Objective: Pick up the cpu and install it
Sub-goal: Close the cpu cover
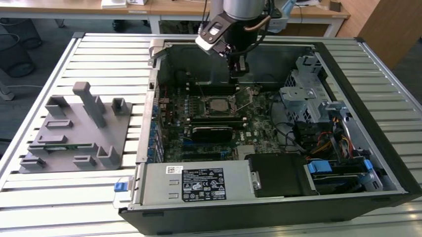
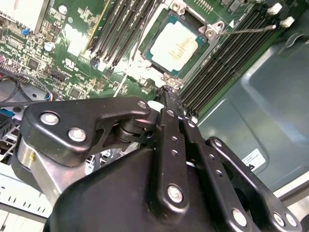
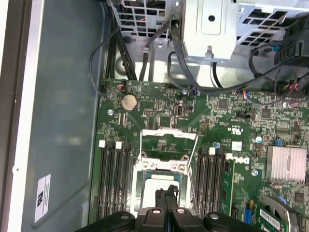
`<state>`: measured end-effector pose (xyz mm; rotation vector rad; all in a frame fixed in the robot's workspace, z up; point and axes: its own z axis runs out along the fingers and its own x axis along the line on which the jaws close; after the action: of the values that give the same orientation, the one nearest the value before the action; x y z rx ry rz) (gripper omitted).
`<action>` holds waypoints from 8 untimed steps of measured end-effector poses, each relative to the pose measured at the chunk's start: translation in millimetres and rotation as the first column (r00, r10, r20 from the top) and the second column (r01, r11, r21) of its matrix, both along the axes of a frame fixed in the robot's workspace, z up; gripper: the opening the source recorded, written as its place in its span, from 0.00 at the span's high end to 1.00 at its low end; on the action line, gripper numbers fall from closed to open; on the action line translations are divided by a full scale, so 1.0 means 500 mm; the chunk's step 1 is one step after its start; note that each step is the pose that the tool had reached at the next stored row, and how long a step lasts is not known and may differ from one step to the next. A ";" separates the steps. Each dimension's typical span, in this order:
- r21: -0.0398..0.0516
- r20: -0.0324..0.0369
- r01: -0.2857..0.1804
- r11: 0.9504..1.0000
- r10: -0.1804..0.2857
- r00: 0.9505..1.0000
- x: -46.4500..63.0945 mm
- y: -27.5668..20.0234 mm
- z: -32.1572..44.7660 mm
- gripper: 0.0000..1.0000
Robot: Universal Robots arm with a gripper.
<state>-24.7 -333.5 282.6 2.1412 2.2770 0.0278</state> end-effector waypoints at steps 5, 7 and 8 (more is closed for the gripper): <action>0.000 0.000 0.000 1.000 0.000 1.000 0.003 0.0000 0.000 0.89; 0.000 0.000 0.000 1.000 0.000 1.000 0.005 0.0001 0.000 0.89; 0.000 0.000 0.000 1.000 0.000 1.000 0.007 0.0001 0.000 0.89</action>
<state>-21.1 -333.5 282.6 2.1411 2.2770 0.0277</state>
